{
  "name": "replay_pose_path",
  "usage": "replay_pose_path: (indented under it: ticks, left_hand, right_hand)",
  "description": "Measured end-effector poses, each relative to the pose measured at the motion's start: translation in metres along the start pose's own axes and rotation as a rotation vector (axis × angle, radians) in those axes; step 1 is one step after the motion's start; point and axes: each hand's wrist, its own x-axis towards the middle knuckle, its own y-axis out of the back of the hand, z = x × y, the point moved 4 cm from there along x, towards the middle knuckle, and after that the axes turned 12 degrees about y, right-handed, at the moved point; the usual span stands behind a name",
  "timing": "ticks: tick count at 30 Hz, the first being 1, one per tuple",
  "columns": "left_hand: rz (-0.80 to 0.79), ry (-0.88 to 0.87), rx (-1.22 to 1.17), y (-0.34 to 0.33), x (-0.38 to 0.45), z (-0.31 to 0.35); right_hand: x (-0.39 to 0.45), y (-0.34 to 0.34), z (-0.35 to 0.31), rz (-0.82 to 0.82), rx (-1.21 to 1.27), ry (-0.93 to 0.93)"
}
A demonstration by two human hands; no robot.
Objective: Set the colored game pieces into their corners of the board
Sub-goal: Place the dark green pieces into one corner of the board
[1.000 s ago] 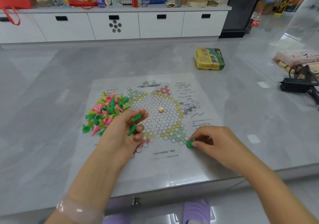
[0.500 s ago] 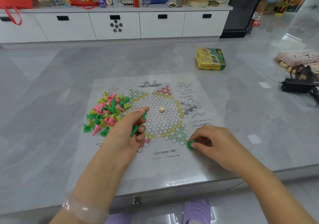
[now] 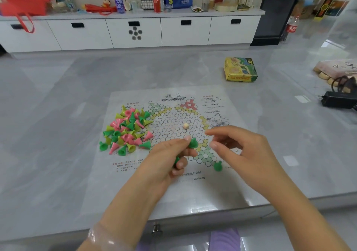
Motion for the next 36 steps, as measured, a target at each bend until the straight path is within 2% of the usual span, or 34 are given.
replay_pose_path:
  ticks: [4, 16, 19, 23, 25, 27, 29, 36]
  left_hand:
    - [-0.041, 0.003, 0.036, -0.008, -0.002, -0.004]
    - [-0.061, -0.029, 0.070, -0.001, -0.006, -0.002]
    - [0.102, -0.175, 0.243, 0.013, -0.015, 0.013]
    - [0.626, -0.485, 0.453, 0.068, -0.033, 0.040]
    - [0.815, -0.463, 0.714, 0.094, -0.036, 0.043]
    - [0.837, -0.327, 0.959, 0.109, -0.029, 0.037]
    - [0.792, -0.204, 1.080, 0.114, -0.021, 0.029]
    - [0.875, -0.167, 1.180, 0.105, -0.011, 0.029]
  right_hand:
    - [0.008, -0.013, -0.007, -0.044, -0.068, 0.103]
    - [0.011, -0.021, -0.007, -0.066, -0.083, 0.134]
    - [0.011, -0.018, -0.007, -0.040, -0.093, 0.120]
    - [0.011, 0.000, 0.003, 0.086, -0.013, -0.050]
    - [0.011, 0.008, 0.009, 0.155, 0.069, -0.147]
    - [0.010, 0.013, 0.011, 0.193, 0.110, -0.186]
    - [0.011, 0.013, 0.011, 0.201, 0.127, -0.202]
    - [0.010, 0.009, 0.015, 0.125, -0.038, -0.194]
